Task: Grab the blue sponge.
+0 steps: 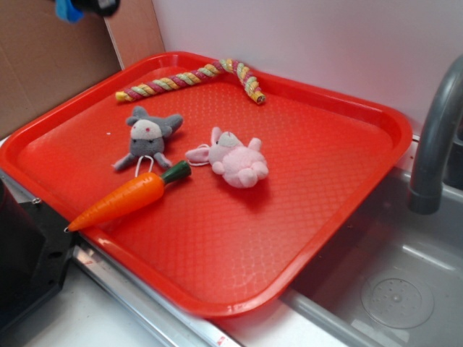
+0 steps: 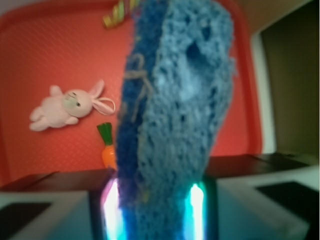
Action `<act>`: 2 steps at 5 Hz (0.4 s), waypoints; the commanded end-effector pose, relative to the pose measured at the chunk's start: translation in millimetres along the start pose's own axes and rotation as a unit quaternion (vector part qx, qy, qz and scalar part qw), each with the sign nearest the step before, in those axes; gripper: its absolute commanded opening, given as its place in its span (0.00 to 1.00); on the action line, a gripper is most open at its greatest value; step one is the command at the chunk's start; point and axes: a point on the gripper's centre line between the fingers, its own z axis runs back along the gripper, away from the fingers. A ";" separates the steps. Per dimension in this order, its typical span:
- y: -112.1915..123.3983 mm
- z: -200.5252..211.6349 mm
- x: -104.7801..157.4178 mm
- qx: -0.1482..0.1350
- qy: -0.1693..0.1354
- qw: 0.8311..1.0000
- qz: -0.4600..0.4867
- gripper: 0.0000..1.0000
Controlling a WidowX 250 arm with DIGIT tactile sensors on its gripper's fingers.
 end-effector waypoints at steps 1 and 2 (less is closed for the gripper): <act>14.2 -4.4 -7.6 -0.013 -0.019 1.000 -0.002 0.00; 14.8 -8.4 -6.7 -0.016 -0.015 1.000 0.000 0.00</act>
